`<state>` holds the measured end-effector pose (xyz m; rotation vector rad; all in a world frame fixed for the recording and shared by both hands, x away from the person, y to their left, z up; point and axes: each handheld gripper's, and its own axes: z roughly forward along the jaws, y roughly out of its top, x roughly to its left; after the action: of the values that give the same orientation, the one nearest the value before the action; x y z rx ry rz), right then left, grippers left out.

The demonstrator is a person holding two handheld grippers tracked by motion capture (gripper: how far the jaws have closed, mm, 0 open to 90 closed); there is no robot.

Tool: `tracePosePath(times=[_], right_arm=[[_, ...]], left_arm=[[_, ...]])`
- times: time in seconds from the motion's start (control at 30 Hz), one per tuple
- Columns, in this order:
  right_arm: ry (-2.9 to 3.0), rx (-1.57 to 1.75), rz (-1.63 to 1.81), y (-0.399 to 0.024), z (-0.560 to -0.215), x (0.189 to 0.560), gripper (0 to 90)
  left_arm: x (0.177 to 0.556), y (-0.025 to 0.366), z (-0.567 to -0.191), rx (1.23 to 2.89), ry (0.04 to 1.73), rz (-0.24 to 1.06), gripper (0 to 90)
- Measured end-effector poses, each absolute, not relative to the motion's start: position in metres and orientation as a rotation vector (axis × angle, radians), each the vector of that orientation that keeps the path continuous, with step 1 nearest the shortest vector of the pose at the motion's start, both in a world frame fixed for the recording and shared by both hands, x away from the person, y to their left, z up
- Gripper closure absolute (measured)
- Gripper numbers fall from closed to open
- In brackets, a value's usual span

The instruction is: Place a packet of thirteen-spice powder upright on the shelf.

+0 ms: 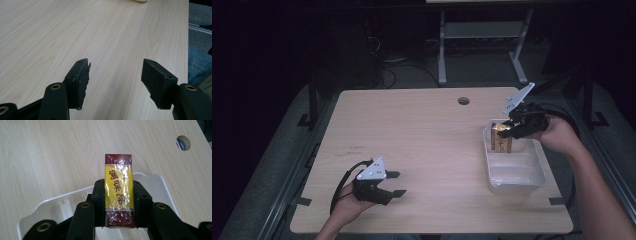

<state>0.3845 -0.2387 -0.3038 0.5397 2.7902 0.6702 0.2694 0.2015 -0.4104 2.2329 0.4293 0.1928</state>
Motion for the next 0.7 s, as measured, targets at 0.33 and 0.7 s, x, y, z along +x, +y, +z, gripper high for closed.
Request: tracePosePath(times=[0.33,0.7], right_arm=[[2.771,0.566,0.676,-0.243,-0.304,0.387,67.8],[2.778,0.588,0.635,-0.243,-0.317,0.391,67.7]], left_arm=[[0.27,0.202,-0.411,2.231,0.432,0.193,38.5],[0.269,0.2,-0.411,2.234,0.429,0.191,38.5]])
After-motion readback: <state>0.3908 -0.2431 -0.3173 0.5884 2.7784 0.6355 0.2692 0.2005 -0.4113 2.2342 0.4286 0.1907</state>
